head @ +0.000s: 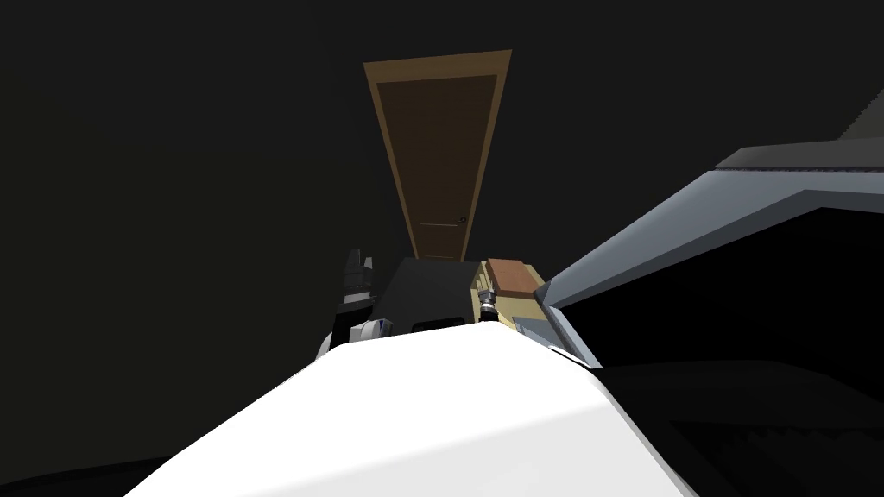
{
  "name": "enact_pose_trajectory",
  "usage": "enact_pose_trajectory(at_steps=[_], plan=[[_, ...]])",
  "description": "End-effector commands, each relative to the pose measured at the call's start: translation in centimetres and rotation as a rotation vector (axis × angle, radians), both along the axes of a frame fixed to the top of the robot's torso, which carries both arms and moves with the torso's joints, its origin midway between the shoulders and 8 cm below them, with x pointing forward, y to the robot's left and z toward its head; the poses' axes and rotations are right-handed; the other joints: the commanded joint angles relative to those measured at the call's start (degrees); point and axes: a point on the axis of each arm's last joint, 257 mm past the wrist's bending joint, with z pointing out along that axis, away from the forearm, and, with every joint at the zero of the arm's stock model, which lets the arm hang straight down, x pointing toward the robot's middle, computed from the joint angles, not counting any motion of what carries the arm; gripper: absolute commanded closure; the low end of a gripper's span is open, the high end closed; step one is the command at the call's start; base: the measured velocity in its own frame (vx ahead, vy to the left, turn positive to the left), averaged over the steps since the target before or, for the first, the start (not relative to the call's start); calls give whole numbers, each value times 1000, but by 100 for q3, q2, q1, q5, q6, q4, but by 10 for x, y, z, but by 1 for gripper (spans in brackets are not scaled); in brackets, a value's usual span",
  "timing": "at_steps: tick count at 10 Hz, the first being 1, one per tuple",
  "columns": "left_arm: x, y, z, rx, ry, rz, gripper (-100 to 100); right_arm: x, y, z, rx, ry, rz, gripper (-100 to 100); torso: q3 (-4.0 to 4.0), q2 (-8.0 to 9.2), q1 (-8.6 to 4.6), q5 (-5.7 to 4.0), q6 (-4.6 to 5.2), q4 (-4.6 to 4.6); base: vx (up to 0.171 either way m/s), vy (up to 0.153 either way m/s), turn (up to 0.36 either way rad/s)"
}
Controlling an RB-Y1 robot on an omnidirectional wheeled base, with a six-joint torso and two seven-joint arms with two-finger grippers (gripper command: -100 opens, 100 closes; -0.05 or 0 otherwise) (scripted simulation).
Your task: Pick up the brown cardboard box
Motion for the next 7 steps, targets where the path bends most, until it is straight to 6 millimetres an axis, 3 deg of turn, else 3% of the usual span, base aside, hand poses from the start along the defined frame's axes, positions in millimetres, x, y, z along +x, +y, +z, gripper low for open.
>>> enact_pose_trajectory(at_steps=[1,7], plan=[[0,0,0,0,0,0,0,-1,-3,1,-1,-2,-12,-100,0,0,0,0,0,0,-15,16,51],[0,0,0,0,0,0,0,-1,-3,1,-1,-2,-12,-100,-4,-7,-7,-2,0,-2,-9,9,29]])
